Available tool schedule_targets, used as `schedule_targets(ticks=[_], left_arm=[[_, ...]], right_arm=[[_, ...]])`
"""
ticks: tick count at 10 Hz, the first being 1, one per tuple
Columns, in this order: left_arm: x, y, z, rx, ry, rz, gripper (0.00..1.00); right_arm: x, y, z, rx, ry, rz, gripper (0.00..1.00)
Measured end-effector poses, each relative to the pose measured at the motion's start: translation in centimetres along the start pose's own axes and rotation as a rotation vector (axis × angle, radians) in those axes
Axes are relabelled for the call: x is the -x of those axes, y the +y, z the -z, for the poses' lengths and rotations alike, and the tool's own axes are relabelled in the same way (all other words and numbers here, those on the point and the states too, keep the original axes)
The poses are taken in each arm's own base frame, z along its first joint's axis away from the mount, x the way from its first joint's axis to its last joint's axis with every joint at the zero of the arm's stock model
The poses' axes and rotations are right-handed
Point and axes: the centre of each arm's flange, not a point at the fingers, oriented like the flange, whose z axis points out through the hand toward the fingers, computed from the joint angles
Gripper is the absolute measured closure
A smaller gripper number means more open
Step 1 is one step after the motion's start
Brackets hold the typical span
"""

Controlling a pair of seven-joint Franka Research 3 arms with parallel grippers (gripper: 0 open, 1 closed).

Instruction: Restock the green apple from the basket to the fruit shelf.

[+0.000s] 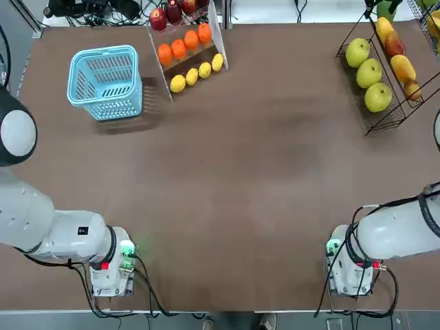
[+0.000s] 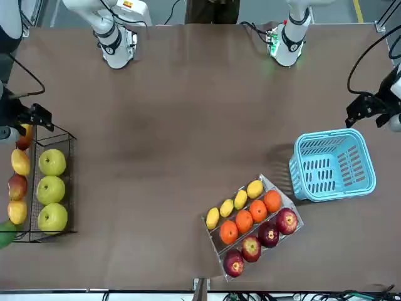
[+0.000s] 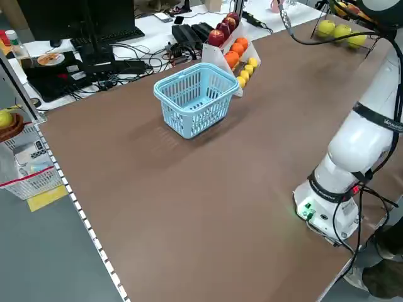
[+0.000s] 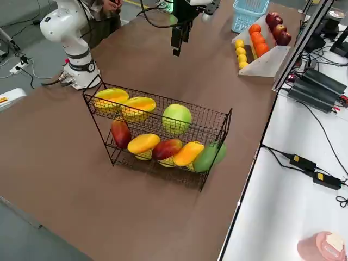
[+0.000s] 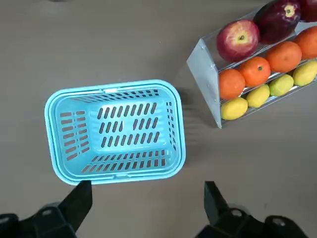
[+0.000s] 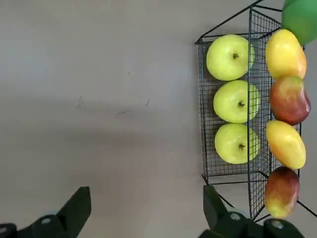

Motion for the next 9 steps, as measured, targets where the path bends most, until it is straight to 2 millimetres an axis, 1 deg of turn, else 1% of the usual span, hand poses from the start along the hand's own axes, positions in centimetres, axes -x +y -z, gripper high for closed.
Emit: schedule_targets(ticks=[3, 4, 9], left_arm=[[0.0, 0.0, 0.0, 0.0, -0.002, -0.025, 0.0], [0.1, 0.0, -0.1, 0.0, -0.012, -0.025, 0.0], [0.7, 0.1, -0.6, -0.002, -0.063, -0.029, 0.0]], right_arm=[[0.4, -2.5, 0.9, -0.004, -0.009, -0.083, 0.0], [0.7, -3.0, 1.2, -0.004, -0.009, -0.091, 0.0], [1.9, -3.1, 2.0, -0.007, -0.044, -0.115, 0.0]])
